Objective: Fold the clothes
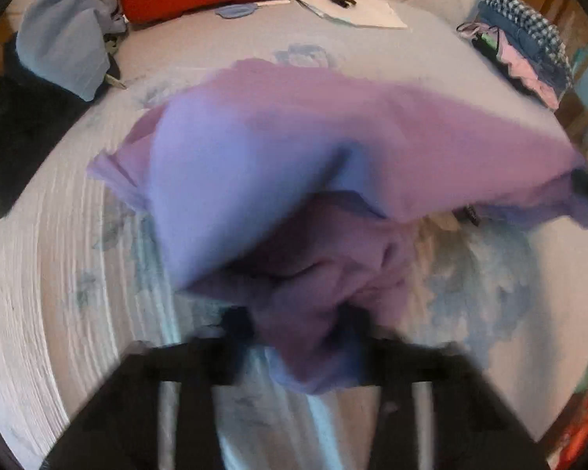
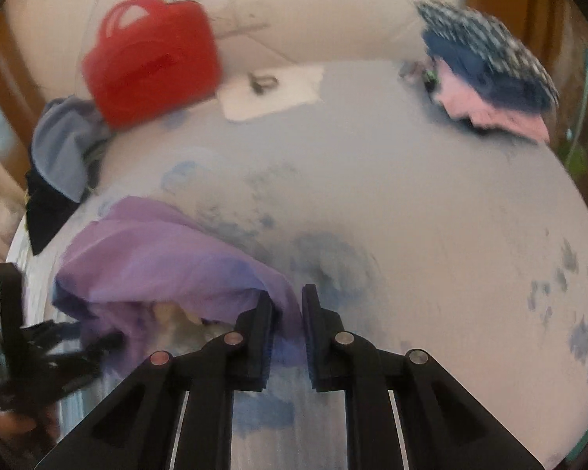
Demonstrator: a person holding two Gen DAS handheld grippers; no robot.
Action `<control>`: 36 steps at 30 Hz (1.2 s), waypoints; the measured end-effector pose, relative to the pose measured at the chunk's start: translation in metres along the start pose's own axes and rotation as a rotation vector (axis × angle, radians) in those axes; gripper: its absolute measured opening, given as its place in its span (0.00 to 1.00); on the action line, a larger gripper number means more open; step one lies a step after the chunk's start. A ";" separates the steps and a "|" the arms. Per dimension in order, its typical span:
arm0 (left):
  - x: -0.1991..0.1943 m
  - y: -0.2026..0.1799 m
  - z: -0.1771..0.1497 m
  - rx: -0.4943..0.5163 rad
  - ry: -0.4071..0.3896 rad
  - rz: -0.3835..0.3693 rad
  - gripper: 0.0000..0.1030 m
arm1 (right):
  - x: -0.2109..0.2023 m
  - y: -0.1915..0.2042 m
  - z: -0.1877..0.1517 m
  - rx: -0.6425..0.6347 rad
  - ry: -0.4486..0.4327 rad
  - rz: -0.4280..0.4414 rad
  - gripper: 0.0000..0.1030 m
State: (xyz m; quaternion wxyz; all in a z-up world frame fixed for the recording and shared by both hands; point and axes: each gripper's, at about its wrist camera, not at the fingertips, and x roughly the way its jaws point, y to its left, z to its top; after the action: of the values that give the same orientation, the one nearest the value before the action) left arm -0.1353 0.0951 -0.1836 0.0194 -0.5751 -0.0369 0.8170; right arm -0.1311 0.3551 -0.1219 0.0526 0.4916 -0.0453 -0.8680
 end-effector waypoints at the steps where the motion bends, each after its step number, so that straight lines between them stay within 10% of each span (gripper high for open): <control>1: -0.008 0.009 0.001 -0.018 -0.011 0.015 0.15 | 0.000 -0.005 -0.002 0.007 -0.001 -0.002 0.13; 13: -0.190 0.156 0.013 -0.220 -0.385 0.226 0.12 | -0.078 -0.005 0.022 0.017 -0.199 0.146 0.13; 20: -0.179 0.219 -0.018 -0.278 -0.240 0.183 0.21 | -0.061 0.016 0.011 0.032 -0.089 0.190 0.44; 25: -0.165 0.240 -0.044 -0.289 -0.187 0.164 0.59 | -0.028 0.057 -0.010 0.013 0.048 0.257 0.47; 36: -0.088 0.275 -0.085 -0.297 -0.050 0.102 0.64 | 0.026 0.162 -0.051 -0.210 0.240 0.250 0.83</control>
State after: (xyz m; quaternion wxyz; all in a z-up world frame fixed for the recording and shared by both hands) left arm -0.0227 -0.1824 -0.1519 -0.1085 -0.5522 -0.1284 0.8166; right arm -0.0929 0.1896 -0.1494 0.2159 0.5737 -0.0084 -0.7900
